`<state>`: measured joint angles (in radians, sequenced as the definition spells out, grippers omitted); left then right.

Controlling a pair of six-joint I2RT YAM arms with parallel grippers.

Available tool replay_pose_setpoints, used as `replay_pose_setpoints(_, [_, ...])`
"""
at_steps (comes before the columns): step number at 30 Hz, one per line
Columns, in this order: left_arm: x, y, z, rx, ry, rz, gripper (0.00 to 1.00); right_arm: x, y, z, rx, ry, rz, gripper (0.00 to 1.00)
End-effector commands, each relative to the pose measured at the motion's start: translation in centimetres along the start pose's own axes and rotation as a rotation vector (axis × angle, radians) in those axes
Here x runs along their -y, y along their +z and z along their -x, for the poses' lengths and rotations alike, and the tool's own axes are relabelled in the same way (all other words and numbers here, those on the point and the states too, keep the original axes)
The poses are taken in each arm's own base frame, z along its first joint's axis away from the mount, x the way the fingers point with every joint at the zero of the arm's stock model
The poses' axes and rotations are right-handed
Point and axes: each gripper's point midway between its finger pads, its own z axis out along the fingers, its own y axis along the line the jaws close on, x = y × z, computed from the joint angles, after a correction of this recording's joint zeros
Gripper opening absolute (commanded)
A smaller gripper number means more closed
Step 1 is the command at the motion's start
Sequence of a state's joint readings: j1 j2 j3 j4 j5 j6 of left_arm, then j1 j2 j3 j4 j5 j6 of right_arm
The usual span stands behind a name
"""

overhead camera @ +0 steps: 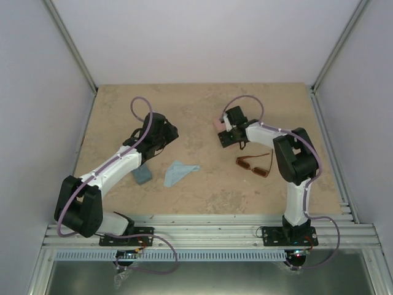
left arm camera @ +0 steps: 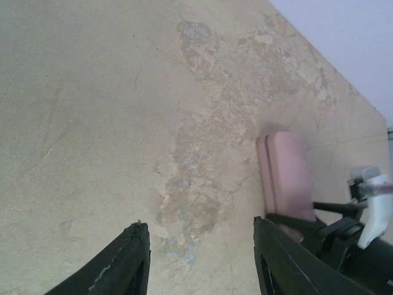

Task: Organize the sunglasses
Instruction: Move the sunglasses case at the center of the board.

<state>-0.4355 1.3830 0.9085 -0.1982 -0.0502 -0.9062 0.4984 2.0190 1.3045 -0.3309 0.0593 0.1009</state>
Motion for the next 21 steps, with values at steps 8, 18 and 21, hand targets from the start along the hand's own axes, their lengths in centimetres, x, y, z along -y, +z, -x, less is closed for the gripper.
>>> replay_pose_setpoints(8, [-0.3, 0.4, 0.2, -0.041, 0.043, 0.009, 0.50, 10.6, 0.0, -1.5, -0.054, 0.049, -0.058, 0.74])
replay_pose_setpoints(18, [-2.9, -0.3, 1.6, 0.000, 0.041, 0.130, 0.63, 11.4, -3.2, 0.8, 0.026, 0.106, -0.093, 0.98])
replay_pose_setpoints(21, [-4.5, -1.3, 2.1, 0.028, 0.045, 0.193, 0.84, 11.9, -6.0, 2.5, 0.103, 0.187, -0.126, 0.98])
